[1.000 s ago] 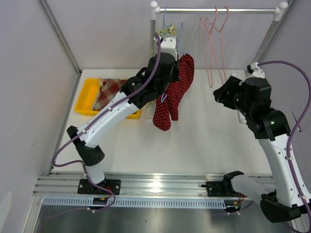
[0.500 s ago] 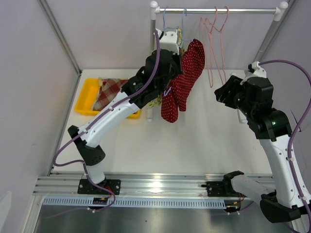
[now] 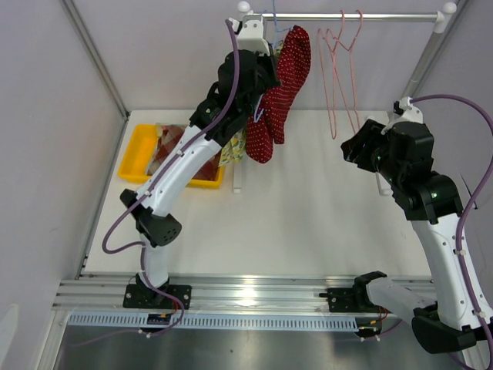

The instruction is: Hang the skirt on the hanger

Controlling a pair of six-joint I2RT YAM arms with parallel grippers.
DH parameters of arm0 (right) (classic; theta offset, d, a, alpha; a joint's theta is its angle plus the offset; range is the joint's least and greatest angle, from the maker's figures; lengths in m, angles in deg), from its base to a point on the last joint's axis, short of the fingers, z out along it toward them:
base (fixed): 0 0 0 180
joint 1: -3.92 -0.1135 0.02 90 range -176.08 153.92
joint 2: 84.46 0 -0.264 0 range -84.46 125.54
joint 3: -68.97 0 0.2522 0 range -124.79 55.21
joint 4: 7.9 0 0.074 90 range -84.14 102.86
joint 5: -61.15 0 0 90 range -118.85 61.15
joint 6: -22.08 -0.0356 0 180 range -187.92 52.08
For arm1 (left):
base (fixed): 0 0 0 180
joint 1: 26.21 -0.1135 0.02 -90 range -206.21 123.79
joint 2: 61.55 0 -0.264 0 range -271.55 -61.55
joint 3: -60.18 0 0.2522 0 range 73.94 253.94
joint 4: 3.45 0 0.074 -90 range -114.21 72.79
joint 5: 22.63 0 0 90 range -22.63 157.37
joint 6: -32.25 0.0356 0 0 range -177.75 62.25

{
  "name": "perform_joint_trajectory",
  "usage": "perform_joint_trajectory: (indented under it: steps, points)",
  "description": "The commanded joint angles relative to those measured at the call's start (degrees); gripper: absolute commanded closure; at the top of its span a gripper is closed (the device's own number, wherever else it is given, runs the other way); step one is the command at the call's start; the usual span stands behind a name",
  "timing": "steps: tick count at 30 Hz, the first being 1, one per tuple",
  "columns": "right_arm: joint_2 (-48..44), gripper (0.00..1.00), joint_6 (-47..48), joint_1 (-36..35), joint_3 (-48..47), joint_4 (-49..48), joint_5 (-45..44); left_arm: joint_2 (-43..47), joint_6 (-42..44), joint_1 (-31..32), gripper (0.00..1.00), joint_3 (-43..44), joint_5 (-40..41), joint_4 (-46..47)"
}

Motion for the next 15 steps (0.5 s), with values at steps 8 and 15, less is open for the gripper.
perform_joint_trajectory:
  steps: [8, 15]
  points:
    - [-0.24, 0.45, 0.76, 0.38, 0.78, -1.78, 0.06, -0.96, -3.94, -3.93, 1.00, -3.14, -14.70, 1.47]
    - [-0.77, 0.45, 0.76, 0.56, 2.37, -2.04, 0.06, -0.08, -4.64, -4.02, 0.96, -5.61, -15.40, 0.94]
